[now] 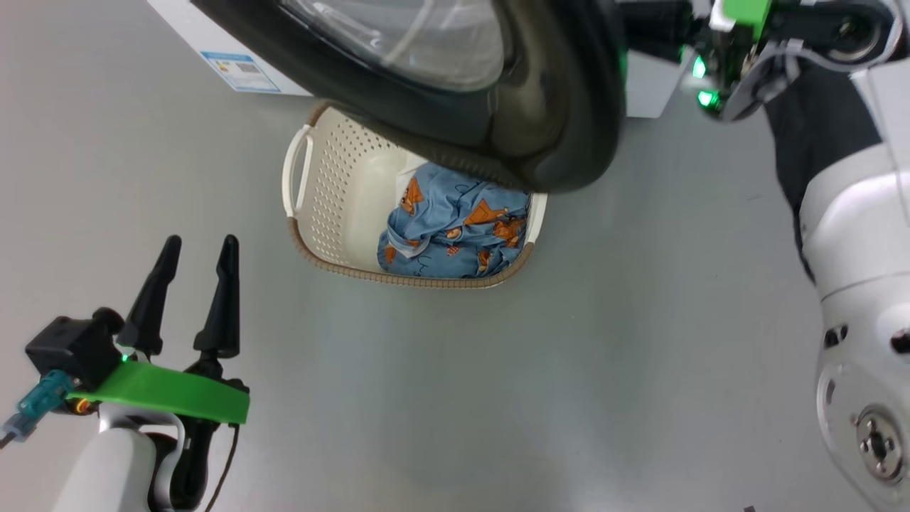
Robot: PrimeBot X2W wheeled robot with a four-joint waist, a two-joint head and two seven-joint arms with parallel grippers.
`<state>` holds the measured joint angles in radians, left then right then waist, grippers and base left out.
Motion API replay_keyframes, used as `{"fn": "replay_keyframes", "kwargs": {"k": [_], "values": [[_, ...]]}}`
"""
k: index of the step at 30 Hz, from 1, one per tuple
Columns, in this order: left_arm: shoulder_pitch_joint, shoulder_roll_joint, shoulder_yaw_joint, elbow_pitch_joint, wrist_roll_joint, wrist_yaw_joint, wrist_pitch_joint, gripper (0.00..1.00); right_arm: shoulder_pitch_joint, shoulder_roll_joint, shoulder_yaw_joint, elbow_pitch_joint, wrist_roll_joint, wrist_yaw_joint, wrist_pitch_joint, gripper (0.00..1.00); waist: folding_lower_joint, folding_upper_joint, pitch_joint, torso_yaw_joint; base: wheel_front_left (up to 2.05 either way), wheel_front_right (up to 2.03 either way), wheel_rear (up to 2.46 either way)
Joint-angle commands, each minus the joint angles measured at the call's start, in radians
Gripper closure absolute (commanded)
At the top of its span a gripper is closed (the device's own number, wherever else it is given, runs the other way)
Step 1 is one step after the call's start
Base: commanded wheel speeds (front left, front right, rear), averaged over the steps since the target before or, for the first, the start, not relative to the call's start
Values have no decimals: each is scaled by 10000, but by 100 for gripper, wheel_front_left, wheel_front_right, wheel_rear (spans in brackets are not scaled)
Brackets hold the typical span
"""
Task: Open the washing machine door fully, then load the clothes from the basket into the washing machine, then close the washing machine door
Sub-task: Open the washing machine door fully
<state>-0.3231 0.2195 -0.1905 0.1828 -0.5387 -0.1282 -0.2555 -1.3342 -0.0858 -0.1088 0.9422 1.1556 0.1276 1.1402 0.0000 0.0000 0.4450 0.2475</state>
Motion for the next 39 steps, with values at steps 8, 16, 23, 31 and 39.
{"fn": "replay_keyframes", "kwargs": {"k": [8,16,23,31,39], "values": [[168,277,245,-305,190,-25,-63,0,1256,356,1574,-1349,1566,31,564,100,0,0,-360,60,0,0,0],[225,280,274,-363,218,-25,-63,0,2722,356,3824,-3088,3434,31,82,100,0,0,-528,117,0,0,0],[222,200,276,-372,247,-25,-63,0,3356,356,5247,-3800,4417,31,-802,100,0,0,-628,260,0,0,0],[263,141,433,-267,285,-25,-63,0,3423,356,6774,-3950,5436,31,-1514,100,0,0,-769,428,0,0,0],[292,65,573,-167,315,-25,-63,0,3325,356,8266,-4071,6549,31,-2321,100,0,0,-893,503,0,0,0]]}}
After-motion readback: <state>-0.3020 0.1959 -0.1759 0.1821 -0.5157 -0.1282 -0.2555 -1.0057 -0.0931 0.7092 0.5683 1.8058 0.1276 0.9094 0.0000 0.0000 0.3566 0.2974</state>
